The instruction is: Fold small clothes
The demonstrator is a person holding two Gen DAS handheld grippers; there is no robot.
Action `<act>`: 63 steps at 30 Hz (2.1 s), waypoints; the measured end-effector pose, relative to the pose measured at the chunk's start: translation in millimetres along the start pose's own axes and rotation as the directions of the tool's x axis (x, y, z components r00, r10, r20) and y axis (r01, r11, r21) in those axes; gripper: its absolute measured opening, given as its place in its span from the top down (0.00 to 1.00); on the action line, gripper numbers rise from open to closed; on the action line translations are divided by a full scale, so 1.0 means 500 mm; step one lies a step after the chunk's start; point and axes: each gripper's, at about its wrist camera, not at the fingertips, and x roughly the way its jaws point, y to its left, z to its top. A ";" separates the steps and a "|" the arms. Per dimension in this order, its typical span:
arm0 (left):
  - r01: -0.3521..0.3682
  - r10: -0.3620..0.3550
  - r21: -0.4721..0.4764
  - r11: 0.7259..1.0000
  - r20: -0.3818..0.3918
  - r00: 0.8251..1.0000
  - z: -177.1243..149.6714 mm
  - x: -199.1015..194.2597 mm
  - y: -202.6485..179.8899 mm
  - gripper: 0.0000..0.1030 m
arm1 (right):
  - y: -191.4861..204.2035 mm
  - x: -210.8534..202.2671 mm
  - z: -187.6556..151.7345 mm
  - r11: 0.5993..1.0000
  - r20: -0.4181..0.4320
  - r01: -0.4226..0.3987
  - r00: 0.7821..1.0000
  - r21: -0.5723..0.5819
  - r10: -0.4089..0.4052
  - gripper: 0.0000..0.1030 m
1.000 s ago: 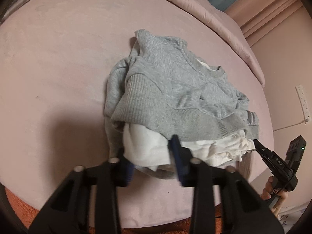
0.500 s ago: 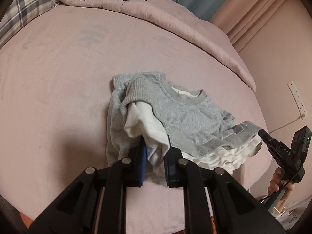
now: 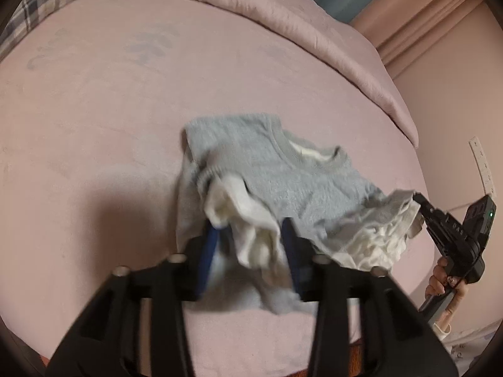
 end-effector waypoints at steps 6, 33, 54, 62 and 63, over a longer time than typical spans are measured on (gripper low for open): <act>0.001 -0.002 0.017 1.000 0.041 0.999 0.039 0.010 -0.004 0.78 | 0.005 0.018 0.023 1.000 -0.008 0.010 1.000 -0.010 -0.011 0.94; -0.179 0.182 -0.033 0.983 0.085 0.980 0.170 0.102 0.031 0.27 | -0.038 0.154 0.085 0.979 -0.116 0.202 0.973 -0.006 -0.201 0.91; -0.106 0.101 0.053 0.993 0.087 0.991 0.094 0.043 0.067 0.05 | -0.024 0.151 0.023 0.946 -0.136 0.262 0.947 -0.193 -0.290 0.54; -0.089 0.088 0.054 0.995 0.021 0.996 0.085 0.090 0.061 0.06 | -0.043 0.125 0.025 0.949 -0.094 0.283 0.950 -0.141 -0.298 0.85; -0.086 0.086 0.060 0.994 0.014 0.996 0.085 0.099 0.057 0.06 | -0.043 0.117 0.025 0.950 -0.085 0.285 0.951 -0.125 -0.297 0.86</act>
